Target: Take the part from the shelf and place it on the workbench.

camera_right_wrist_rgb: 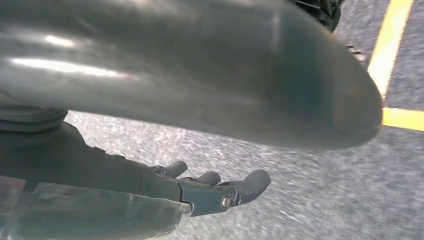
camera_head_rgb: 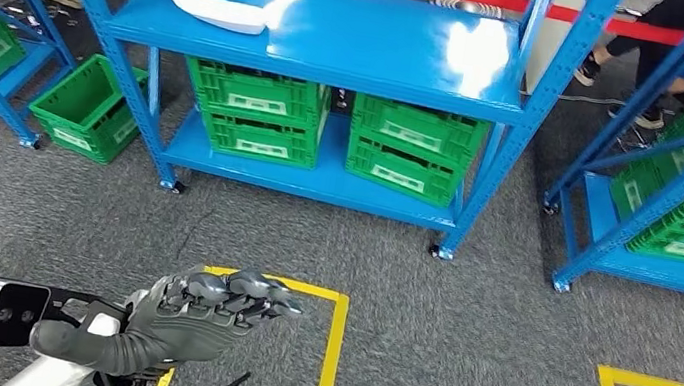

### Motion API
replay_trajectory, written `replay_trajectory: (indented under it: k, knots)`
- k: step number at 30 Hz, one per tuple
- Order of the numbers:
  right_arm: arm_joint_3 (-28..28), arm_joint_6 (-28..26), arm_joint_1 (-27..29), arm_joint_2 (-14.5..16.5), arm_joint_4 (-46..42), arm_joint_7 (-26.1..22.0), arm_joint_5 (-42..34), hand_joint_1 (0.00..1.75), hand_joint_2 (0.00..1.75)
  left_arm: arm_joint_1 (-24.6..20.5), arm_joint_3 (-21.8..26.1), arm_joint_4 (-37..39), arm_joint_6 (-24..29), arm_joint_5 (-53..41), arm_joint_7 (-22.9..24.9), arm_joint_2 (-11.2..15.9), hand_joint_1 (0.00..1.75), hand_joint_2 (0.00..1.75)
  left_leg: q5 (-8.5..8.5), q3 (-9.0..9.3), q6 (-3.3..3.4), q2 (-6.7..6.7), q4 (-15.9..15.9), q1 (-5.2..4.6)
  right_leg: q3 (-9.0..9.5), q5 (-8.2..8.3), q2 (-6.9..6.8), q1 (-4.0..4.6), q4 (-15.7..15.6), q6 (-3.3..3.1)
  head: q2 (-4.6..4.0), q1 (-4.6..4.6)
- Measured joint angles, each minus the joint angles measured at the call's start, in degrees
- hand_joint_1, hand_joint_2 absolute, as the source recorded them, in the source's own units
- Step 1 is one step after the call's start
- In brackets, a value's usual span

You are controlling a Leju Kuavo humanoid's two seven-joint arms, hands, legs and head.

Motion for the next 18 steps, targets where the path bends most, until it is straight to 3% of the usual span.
replay_trajectory:
  k: [2, 3, 4, 5, 6, 7, 9, 11, 13, 15, 17, 18]
  knots:
    - [0.03, 0.01, -0.14, -0.1, 0.02, 0.02, 0.0, 0.0, 0.0, -0.03, -0.05, 0.08, -0.01, -0.05, 0.0, -0.03, 0.0, 0.0, -0.09, 0.18, 0.06, -0.68, -0.17, -0.04, -4.67, -2.47, 0.04, -0.12, 7.93, -0.05, 0.0, 0.02]
    - [0.05, 0.01, -0.1, -0.15, 0.03, 0.03, 0.0, 0.0, 0.0, 0.01, -0.09, 0.13, -0.01, -0.08, 0.0, -0.03, 0.0, 0.0, -0.18, 0.2, -0.01, -1.15, -0.14, -0.06, -6.49, -2.87, 0.04, -0.27, 10.47, 0.26, 0.0, 0.01]
    - [0.07, 0.02, -0.03, -0.21, 0.04, 0.05, 0.0, 0.0, 0.0, 0.04, -0.15, 0.18, -0.01, -0.09, 0.0, -0.03, 0.0, 0.0, -0.27, 0.23, -0.13, -1.67, -0.08, -0.03, -7.25, -2.3, 0.04, -0.43, 10.83, 0.8, 0.0, 0.01]
    - [0.1, 0.02, 0.03, -0.26, 0.06, 0.06, 0.01, 0.0, 0.0, 0.04, -0.19, 0.21, -0.02, -0.09, 0.0, -0.03, 0.0, 0.0, -0.4, 0.27, -0.32, -2.22, 0.07, 0.04, -6.7, -0.75, 0.09, -0.64, 8.65, 1.51, 0.0, 0.01]
    - [0.14, 0.04, 0.04, -0.33, 0.07, 0.05, 0.02, 0.0, 0.0, 0.03, -0.23, 0.24, -0.01, -0.09, 0.0, -0.04, 0.0, 0.0, -0.6, 0.28, -0.62, -2.77, 0.39, 0.14, -5.13, 1.36, 0.38, -0.91, 4.6, 2.26, 0.0, 0.02]
    - [0.19, 0.1, 0.01, -0.39, 0.08, 0.05, 0.03, 0.0, 0.0, 0.04, -0.26, 0.26, -0.01, -0.09, 0.0, -0.05, 0.0, 0.0, -0.91, 0.22, -1.04, -3.3, 0.85, 0.15, -3.47, 3.12, 0.86, -1.01, 0.71, 2.63, 0.0, 0.02]
    - [0.29, 0.24, -0.09, -0.44, 0.09, 0.04, 0.05, 0.0, 0.0, 0.01, -0.28, 0.27, -0.01, -0.08, 0.01, -0.08, 0.0, 0.0, -1.55, -0.07, -1.88, -4.07, 1.81, 0.1, -1.16, 5.01, 1.48, -1.01, -4.05, 2.15, 0.0, 0.02]
    - [0.36, 0.28, -0.24, -0.42, 0.1, 0.05, 0.06, 0.0, 0.0, 0.01, -0.3, 0.28, -0.02, -0.08, 0.02, -0.07, 0.0, 0.0, -1.78, -0.35, -2.32, -4.5, 2.17, 0.15, -0.82, 5.15, 1.15, -0.82, -4.38, 0.97, 0.0, 0.01]
    - [0.44, 0.32, -0.39, -0.31, 0.09, 0.05, 0.08, 0.0, 0.0, -0.02, -0.29, 0.27, -0.02, -0.08, 0.02, -0.02, 0.0, 0.0, -2.37, -0.73, -2.69, -3.88, 3.04, 0.34, -0.7, 5.28, 0.58, -0.98, -4.41, 0.23, 0.0, -0.08]
    - [0.59, 0.39, -0.42, -0.25, 0.08, 0.04, 0.13, 0.0, 0.0, -0.12, -0.27, 0.27, -0.02, -0.08, 0.01, 0.0, 0.0, 0.0, -5.03, -2.78, -3.34, -1.86, 7.58, 0.57, -0.55, 5.28, -0.08, -1.15, -4.48, -0.35, 0.0, -0.32]
    - [0.77, 0.55, -0.32, -0.34, 0.11, 0.04, 0.24, 0.0, 0.0, -0.12, -0.27, 0.29, -0.03, -0.08, 0.01, 0.02, 0.0, 0.0, -8.6, -6.75, -3.94, -0.3, 15.49, 0.87, -0.52, 5.15, -0.93, -1.01, -4.47, -0.65, 0.0, -0.48]
    - [0.84, 0.66, -0.28, -0.37, 0.15, 0.04, 0.28, 0.0, 0.0, -0.09, -0.28, 0.33, -0.03, -0.09, 0.01, 0.04, 0.0, 0.0, -9.47, -8.4, -4.09, -0.02, 18.54, 0.99, -0.5, 5.08, -1.45, -0.94, -4.46, -0.72, 0.0, -0.48]
